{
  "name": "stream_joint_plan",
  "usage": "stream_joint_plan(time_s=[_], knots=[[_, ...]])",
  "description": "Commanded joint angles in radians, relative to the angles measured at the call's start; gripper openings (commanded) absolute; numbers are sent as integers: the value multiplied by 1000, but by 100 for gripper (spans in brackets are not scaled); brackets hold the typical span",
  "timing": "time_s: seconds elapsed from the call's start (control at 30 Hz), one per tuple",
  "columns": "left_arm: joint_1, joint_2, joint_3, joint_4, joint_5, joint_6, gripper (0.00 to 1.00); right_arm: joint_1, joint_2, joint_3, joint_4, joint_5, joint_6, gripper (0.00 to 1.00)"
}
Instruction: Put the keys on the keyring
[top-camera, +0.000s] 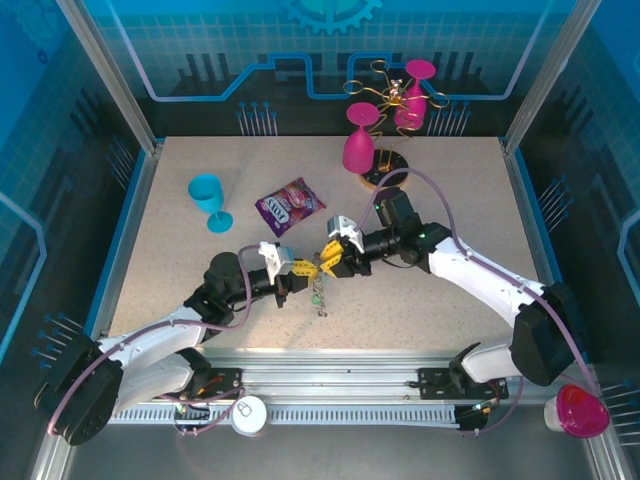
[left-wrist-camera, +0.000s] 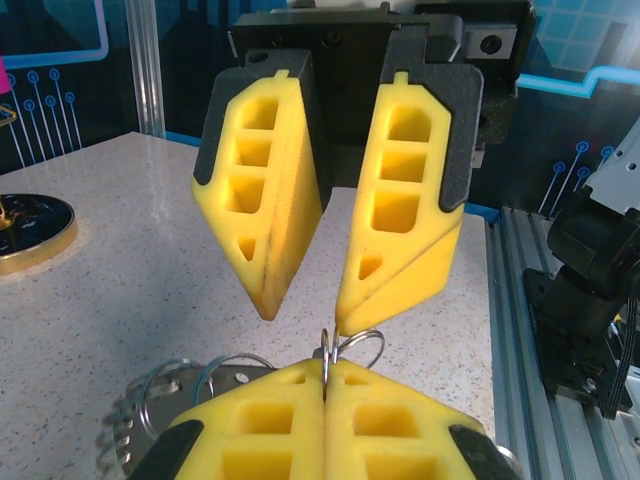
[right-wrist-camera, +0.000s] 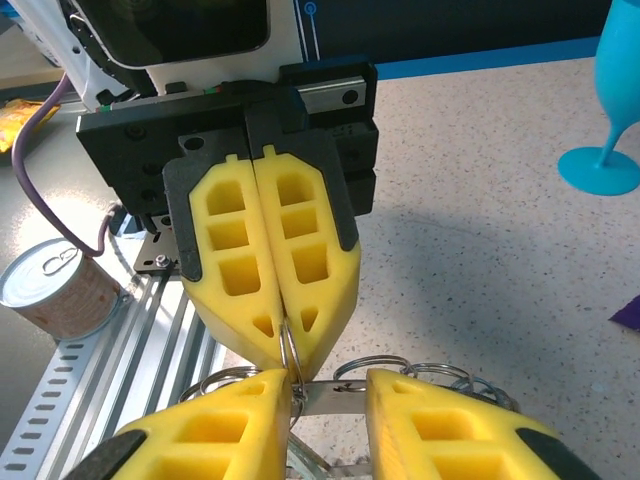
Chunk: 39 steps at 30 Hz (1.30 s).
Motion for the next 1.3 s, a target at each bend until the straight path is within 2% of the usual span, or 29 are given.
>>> stream_joint_plan(time_s=[0.0,0.67,0.73,0.83,0.97,1.1,1.27], knots=[[3,5,22,70,47,15,0,21,12,37,-31,-22,-33,26],[3,25,25,137,72,-5,0,39,75,70,-145,-39,-86,20],[2,27,25,149,73,-6,0,42,84,79,-164,-45,-95,16],[2,32,23,171,73,-15,0,46,95,95,-184,-59,-104,1],[4,33,16,176,48,-19,0,45,86,108,-197,-51,-103,0],[4,6,33,16,-59,6,0,56,73,134,-236,53,-110,0],[3,21,84,-194,-113,75,9,96,116,218,-358,178,-164,0]])
